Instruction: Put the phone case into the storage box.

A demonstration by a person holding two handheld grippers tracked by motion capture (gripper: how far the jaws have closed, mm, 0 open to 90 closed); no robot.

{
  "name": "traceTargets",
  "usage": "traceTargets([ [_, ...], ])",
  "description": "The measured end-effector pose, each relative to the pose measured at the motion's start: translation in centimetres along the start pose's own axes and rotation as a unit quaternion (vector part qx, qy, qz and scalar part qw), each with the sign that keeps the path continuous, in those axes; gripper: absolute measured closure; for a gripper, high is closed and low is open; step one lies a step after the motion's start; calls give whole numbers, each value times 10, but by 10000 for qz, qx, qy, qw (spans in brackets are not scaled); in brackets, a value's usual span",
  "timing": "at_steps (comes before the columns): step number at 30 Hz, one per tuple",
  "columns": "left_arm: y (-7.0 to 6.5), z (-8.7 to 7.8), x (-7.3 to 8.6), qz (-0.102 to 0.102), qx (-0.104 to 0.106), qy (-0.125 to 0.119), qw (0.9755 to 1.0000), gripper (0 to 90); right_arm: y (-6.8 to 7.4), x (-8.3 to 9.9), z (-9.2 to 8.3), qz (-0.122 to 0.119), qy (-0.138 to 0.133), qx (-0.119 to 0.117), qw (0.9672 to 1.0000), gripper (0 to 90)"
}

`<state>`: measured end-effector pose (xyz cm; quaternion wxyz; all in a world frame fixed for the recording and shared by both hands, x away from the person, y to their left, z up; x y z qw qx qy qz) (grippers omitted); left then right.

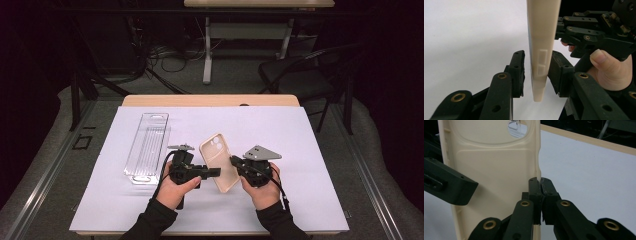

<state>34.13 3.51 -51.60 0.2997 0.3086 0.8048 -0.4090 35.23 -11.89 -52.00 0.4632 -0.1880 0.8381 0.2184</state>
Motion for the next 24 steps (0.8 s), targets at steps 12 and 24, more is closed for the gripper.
traceTargets([
  [12, 2, 0, 0, -86, -90, -107, 9999, 711, -1, 1, 0, 17, 6, 0, 10000, 883],
  [24, -1, -1, -1, -77, -327, -496, 9982, 716, -2, 1, 0, 69, -22, 12, 10000, 883],
])
Point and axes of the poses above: each handheld gripper's, and its own axes: z roughly forward along the jaws, x roughly out of its underside, y roughly to its left, the point moved 6 cm from there along z, roughly forward along the jaws, and after that the axes turned 10 degrees about z, right-handed, at the moved point
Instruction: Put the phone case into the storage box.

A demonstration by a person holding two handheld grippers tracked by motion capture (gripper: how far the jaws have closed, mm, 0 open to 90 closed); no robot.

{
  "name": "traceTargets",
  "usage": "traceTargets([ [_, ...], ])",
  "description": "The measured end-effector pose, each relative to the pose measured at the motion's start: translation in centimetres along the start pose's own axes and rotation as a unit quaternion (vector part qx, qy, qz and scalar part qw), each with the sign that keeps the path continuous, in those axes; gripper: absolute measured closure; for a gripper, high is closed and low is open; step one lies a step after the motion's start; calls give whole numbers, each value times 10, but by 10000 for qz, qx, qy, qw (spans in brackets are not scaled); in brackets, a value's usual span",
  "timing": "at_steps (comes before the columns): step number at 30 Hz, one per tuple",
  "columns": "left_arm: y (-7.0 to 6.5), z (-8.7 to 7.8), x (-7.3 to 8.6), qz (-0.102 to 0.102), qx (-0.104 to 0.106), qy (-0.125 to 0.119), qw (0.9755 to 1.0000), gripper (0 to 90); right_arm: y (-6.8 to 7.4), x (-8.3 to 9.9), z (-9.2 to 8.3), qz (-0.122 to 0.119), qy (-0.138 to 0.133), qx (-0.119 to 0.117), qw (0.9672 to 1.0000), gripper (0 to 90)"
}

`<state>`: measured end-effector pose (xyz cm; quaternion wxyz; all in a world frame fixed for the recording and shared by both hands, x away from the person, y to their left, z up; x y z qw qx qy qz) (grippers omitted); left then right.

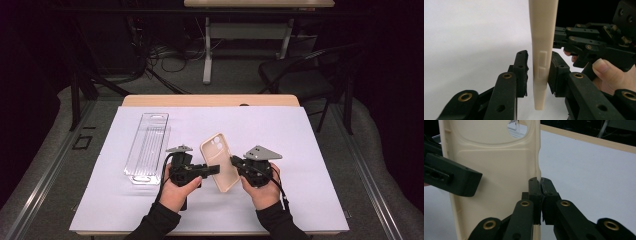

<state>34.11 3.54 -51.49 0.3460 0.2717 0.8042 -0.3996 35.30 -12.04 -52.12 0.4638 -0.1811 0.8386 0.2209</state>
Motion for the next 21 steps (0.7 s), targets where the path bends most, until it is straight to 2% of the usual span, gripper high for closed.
traceTargets([
  [8, 2, -7, -5, -36, -95, -319, 9994, 723, 0, 1, 1, 24, 35, 15, 10000, 883],
  [21, 1, -7, -5, -83, -20, -356, 9993, 781, 1, 2, 1, 17, 22, -23, 10000, 883],
])
Point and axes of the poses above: each handheld gripper's, and its own axes: z roughly forward along the jaws, x roughly out of its underside, y roughly to its left, the point moved 6 cm from there along z, roughly forward along the jaws, and after that the axes turned 10 degrees about z, right-handed, at the moved point
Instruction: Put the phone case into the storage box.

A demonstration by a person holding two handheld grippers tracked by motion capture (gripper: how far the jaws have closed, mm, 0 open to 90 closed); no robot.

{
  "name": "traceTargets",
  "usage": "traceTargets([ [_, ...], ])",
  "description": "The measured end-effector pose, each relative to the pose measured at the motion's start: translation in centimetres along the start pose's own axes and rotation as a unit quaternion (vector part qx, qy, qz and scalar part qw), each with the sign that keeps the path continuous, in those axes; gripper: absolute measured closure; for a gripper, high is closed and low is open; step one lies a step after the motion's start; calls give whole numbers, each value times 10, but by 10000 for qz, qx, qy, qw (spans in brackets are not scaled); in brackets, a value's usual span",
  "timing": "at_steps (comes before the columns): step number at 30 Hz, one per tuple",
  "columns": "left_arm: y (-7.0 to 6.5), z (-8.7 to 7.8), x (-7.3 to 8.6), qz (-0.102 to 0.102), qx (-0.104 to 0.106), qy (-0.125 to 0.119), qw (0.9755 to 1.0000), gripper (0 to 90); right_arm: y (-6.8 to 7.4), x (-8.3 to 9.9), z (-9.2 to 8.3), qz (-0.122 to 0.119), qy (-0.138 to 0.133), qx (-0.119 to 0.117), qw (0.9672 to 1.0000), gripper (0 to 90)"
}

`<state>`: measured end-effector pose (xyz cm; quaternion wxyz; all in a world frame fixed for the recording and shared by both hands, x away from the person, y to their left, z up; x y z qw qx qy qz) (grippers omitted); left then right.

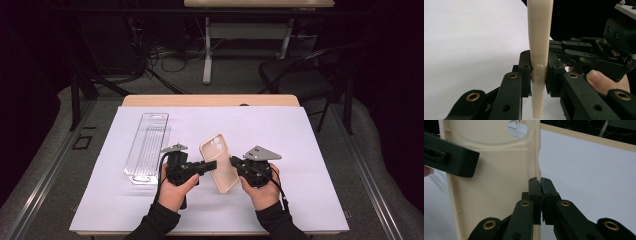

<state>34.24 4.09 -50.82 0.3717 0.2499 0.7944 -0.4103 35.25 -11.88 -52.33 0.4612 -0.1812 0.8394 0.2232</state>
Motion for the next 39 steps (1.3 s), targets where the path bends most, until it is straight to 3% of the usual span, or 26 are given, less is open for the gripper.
traceTargets([
  [18, 2, -1, 0, -356, 130, -29, 9993, 800, 2, 1, 1, -13, -21, -3, 10000, 882],
  [39, 3, -3, 0, -335, 78, -53, 9994, 811, 2, 2, 1, 35, -10, -81, 10000, 879],
])
Point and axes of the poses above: each handheld gripper's, and its own axes: z roughly forward along the jaws, x roughly out of its underside, y roughly to its left, the point moved 6 cm from there along z, roughly forward along the jaws, and after that the axes turned 10 degrees about z, right-handed, at the moved point
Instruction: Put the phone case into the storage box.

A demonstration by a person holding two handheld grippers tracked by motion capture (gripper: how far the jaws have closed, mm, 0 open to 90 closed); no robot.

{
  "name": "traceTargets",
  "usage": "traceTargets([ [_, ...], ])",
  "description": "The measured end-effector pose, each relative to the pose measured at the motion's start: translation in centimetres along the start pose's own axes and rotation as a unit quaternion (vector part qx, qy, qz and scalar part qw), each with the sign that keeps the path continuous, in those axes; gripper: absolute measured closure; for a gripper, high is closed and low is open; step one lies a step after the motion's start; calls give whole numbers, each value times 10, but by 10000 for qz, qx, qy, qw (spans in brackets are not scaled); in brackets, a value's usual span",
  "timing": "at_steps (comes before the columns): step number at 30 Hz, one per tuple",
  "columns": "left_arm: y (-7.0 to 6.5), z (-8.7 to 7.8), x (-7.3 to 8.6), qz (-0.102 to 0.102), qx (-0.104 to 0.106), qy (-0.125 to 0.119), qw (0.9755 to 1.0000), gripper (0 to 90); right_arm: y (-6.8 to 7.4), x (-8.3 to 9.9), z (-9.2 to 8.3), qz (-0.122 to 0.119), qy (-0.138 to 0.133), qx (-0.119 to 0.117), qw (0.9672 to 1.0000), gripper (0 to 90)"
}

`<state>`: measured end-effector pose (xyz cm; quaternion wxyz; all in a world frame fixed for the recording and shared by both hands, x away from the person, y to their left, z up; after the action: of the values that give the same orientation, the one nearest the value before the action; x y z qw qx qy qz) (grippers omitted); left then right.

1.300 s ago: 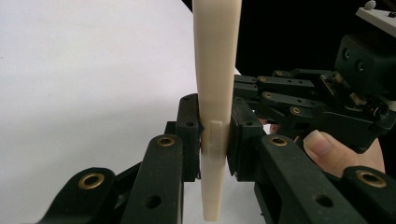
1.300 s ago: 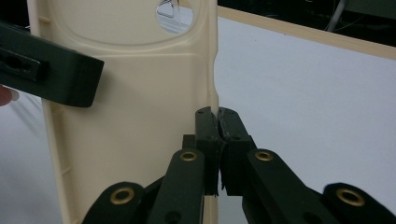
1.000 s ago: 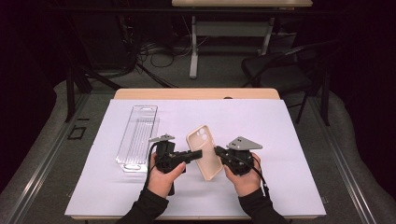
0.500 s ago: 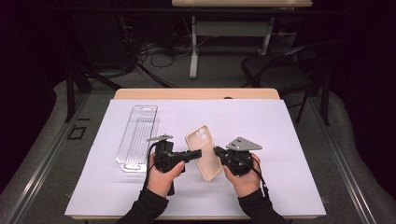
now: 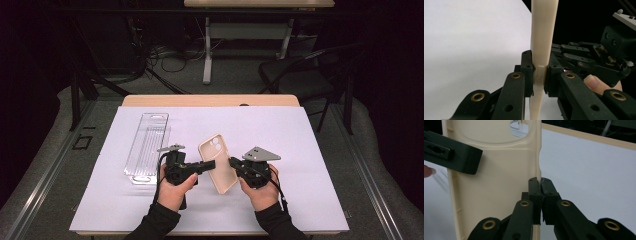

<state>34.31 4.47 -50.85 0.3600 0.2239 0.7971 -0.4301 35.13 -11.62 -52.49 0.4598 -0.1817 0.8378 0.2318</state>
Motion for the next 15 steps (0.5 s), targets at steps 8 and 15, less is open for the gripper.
traceTargets([
  [8, 2, -1, 0, -30, 13, 47, 10000, 813, 1, 1, 1, 35, 35, -35, 10000, 876],
  [15, 2, -1, 0, -32, 10, 34, 10000, 813, 1, 1, 1, 48, 31, -52, 10000, 871],
])
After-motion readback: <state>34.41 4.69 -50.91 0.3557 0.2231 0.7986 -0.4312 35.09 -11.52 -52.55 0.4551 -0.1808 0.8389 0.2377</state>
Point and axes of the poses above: each handheld gripper's, and its own axes: z roughly forward along the jaws, x roughly out of its underside, y roughly to its left, the point moved 6 cm from there along z, roughly forward along the jaws, and after that the axes turned 10 degrees about z, right-handed, at the moved point
